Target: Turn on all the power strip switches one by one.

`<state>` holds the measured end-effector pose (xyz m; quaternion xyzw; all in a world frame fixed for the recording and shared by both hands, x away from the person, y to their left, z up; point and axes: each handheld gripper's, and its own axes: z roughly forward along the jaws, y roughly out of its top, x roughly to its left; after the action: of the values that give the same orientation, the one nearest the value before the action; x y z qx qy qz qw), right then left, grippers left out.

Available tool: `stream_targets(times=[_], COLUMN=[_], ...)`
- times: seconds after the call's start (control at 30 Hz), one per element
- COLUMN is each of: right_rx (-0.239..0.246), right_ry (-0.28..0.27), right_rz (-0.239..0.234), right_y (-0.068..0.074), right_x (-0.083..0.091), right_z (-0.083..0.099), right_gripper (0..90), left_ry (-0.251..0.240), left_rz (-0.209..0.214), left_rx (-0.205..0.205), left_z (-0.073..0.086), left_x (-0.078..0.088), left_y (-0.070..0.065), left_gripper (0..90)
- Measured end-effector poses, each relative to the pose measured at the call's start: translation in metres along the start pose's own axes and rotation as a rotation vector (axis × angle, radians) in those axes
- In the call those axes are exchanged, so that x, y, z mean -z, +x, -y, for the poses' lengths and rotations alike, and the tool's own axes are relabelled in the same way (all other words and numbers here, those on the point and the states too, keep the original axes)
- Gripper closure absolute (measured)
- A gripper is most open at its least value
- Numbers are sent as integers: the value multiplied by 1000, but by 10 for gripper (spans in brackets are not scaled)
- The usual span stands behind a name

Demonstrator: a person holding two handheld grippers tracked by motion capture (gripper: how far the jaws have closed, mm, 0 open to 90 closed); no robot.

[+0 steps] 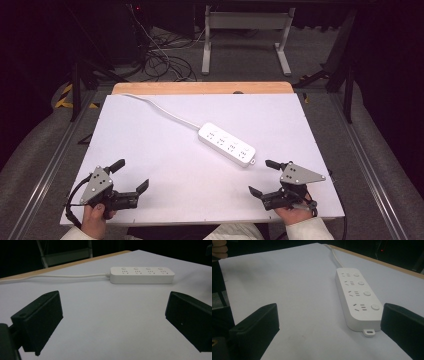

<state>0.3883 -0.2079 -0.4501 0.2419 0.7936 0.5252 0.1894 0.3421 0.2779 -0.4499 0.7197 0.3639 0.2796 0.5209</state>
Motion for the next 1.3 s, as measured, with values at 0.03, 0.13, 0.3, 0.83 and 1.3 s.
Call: stream_targets(times=[0.03, 0.13, 0.3, 0.83, 1.3], right_rx=[0, 6, 7, 9, -33], right_ry=[0, 1, 5, 32, 68], right_rz=[0, 5, 3, -6, -13], right_y=[0, 1, 1, 4, -1], right_x=[0, 0, 0, -1, -8], right_z=[0, 0, 0, -2, -24], right_gripper=[34, 43, 56, 174, 251], left_ry=[-3, -5, -3, 9, 15], left_rz=[-9, -24, -34, -41, -58], left_rx=[-15, -30, -37, -42, -40], left_z=[0, -1, -1, -2, -1], left_x=[0, 1, 1, 2, 2], left_y=[0, -2, -4, -3, -3], left_gripper=[16, 17, 17, 17, 18])
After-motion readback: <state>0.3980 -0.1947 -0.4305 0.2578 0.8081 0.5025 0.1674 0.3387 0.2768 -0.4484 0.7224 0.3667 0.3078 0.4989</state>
